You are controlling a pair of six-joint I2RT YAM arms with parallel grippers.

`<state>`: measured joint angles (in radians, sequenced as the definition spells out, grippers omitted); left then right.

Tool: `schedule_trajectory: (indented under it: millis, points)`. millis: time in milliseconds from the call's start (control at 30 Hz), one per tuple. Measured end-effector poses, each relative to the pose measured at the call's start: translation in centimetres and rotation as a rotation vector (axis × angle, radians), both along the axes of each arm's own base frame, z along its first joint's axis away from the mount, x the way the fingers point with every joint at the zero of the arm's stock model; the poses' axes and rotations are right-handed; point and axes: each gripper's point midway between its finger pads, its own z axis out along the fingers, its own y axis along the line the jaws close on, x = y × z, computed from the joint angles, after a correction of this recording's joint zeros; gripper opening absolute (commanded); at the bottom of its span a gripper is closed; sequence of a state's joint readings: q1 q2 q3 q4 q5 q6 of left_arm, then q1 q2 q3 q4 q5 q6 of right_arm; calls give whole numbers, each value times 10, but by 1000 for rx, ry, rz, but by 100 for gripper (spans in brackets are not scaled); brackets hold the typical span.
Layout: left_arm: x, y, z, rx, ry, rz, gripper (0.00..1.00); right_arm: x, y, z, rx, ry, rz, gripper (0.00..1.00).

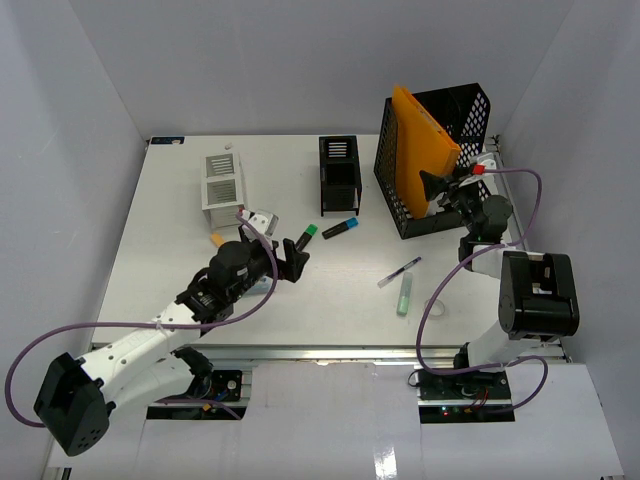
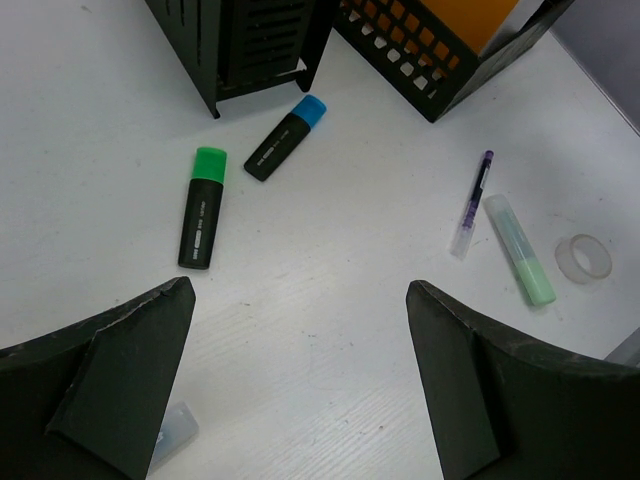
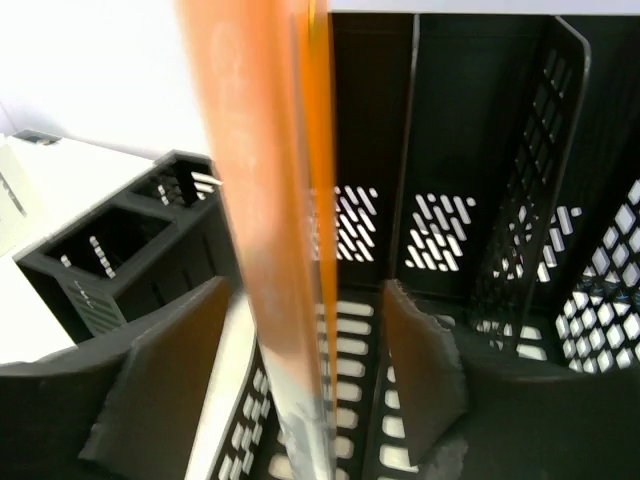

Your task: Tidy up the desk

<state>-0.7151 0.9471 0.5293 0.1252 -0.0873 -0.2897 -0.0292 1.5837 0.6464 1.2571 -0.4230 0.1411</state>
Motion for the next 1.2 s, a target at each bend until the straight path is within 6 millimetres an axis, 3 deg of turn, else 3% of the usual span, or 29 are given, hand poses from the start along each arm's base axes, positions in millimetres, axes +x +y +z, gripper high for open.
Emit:
schedule_trajectory:
  millis: [133, 233, 367, 467, 667, 900, 1067, 1200]
  points:
    - [3, -9, -40, 48, 125, -8, 98, -10, -1, 9, -36, 2, -10, 99]
    - [8, -14, -69, 115, 233, -2, 98, -24, -5, 31, -73, -6, -25, 92]
    - [27, -22, -74, 154, 297, 9, 98, -47, -15, 65, -140, -34, -45, 90]
    - [41, -24, -70, 162, 326, 5, 98, -67, -17, 72, -198, -23, -15, 90]
    - [73, -19, -78, 237, 372, 6, 87, -104, -7, 39, -286, 86, 104, 91]
    - [103, -25, -96, 402, 398, -55, 74, -155, 31, -12, -267, 233, 416, 95]
    - [126, -30, -116, 513, 412, -80, 68, -177, 42, -28, -246, 275, 508, 95]
    - [136, -27, -134, 604, 452, -88, 65, -185, 43, -30, -251, 263, 528, 95]
